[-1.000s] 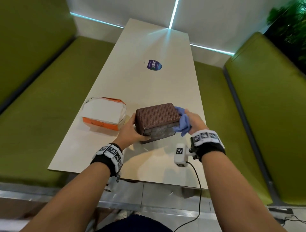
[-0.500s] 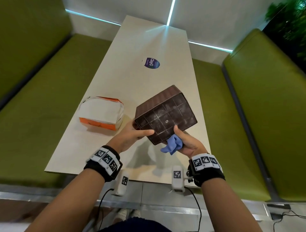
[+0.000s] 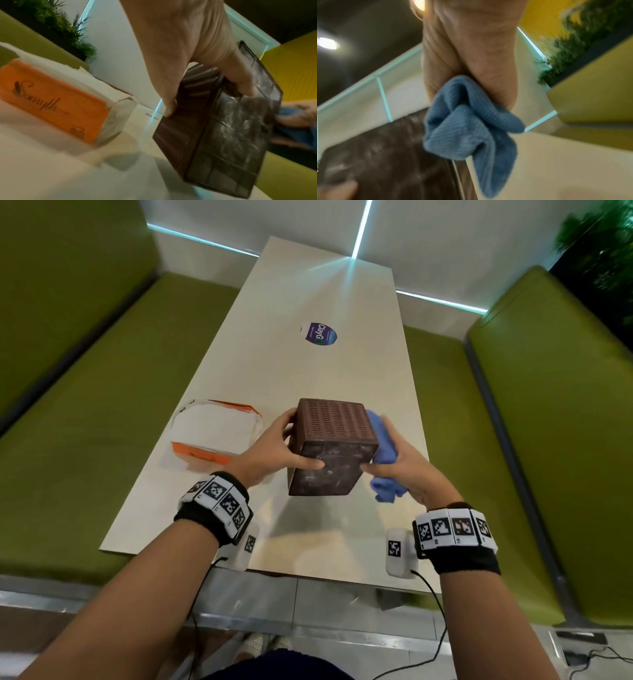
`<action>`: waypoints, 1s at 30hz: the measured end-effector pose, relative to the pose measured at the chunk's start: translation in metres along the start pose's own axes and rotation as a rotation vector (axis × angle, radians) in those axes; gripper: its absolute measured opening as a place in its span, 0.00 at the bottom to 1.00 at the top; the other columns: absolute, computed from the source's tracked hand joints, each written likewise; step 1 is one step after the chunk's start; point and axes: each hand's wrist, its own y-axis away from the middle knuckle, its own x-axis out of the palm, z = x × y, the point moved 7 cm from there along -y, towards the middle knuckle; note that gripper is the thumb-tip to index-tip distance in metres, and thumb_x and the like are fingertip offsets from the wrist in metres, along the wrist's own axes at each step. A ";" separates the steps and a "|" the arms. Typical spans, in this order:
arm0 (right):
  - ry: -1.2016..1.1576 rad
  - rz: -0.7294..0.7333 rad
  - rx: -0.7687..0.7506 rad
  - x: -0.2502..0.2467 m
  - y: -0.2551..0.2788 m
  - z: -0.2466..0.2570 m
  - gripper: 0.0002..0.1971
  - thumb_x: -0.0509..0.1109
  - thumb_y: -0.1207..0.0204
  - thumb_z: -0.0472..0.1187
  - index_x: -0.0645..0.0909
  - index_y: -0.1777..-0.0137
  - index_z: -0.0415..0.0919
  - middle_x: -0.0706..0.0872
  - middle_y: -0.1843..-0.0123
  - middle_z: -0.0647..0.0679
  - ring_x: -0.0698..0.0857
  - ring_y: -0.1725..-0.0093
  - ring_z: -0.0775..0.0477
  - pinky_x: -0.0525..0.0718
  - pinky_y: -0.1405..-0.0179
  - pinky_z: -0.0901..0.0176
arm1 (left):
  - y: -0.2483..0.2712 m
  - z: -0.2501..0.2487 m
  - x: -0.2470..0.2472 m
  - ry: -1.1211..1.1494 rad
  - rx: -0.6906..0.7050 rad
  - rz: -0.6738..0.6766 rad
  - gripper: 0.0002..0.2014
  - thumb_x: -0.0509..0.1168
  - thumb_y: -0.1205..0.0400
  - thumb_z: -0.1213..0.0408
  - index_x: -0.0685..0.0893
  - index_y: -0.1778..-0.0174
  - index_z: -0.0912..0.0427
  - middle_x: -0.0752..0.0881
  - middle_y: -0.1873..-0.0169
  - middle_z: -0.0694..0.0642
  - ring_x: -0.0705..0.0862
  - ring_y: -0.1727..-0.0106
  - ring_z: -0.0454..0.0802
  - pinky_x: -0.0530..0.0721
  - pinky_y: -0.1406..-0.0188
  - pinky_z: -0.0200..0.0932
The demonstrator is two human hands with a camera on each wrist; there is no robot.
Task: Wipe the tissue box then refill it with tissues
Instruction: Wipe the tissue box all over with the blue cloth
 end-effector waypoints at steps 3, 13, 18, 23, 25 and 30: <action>0.116 -0.317 -0.001 -0.021 0.009 0.024 0.40 0.67 0.18 0.39 0.46 0.15 0.55 0.77 0.40 0.46 0.84 0.53 0.39 0.82 0.64 0.52 | -0.002 0.011 -0.005 -0.013 -0.008 -0.071 0.57 0.85 0.49 0.59 0.66 0.22 0.50 0.77 0.30 0.50 0.74 0.26 0.46 0.78 0.26 0.55; 0.854 -0.246 -0.234 0.081 -0.038 0.068 0.24 0.53 0.14 0.46 0.62 0.18 0.52 0.60 0.16 0.44 0.55 0.17 0.37 0.54 0.17 0.40 | -0.006 0.017 0.005 -0.110 0.048 -0.088 0.53 0.85 0.43 0.63 0.65 0.23 0.53 0.76 0.30 0.51 0.78 0.29 0.49 0.82 0.31 0.55; 0.744 -0.278 -0.117 0.057 -0.055 0.071 0.24 0.54 0.14 0.44 0.63 0.18 0.50 0.65 0.18 0.44 0.63 0.19 0.39 0.60 0.19 0.41 | -0.012 0.015 0.006 -0.123 0.084 -0.137 0.54 0.86 0.43 0.65 0.64 0.22 0.55 0.73 0.28 0.52 0.77 0.33 0.44 0.81 0.37 0.42; 0.828 -0.220 -0.293 0.096 -0.022 0.074 0.25 0.58 0.14 0.42 0.62 0.18 0.47 0.57 0.15 0.43 0.56 0.16 0.41 0.60 0.18 0.45 | -0.011 0.018 0.003 -0.168 0.103 -0.155 0.49 0.84 0.46 0.55 0.69 0.29 0.53 0.78 0.33 0.55 0.80 0.33 0.48 0.83 0.34 0.56; 0.811 -0.245 -0.268 0.075 -0.029 0.068 0.25 0.60 0.15 0.41 0.63 0.18 0.49 0.61 0.16 0.44 0.61 0.18 0.41 0.61 0.19 0.46 | -0.011 0.025 0.001 -0.173 0.075 -0.150 0.54 0.86 0.47 0.57 0.67 0.25 0.52 0.76 0.31 0.54 0.77 0.30 0.49 0.81 0.32 0.58; 0.771 -0.421 -0.012 0.024 -0.034 0.049 0.24 0.56 0.14 0.39 0.62 0.18 0.47 0.63 0.18 0.41 0.66 0.21 0.36 0.65 0.21 0.44 | -0.016 0.029 0.004 -0.185 0.065 -0.166 0.56 0.86 0.45 0.64 0.65 0.22 0.54 0.71 0.29 0.52 0.74 0.30 0.43 0.79 0.28 0.56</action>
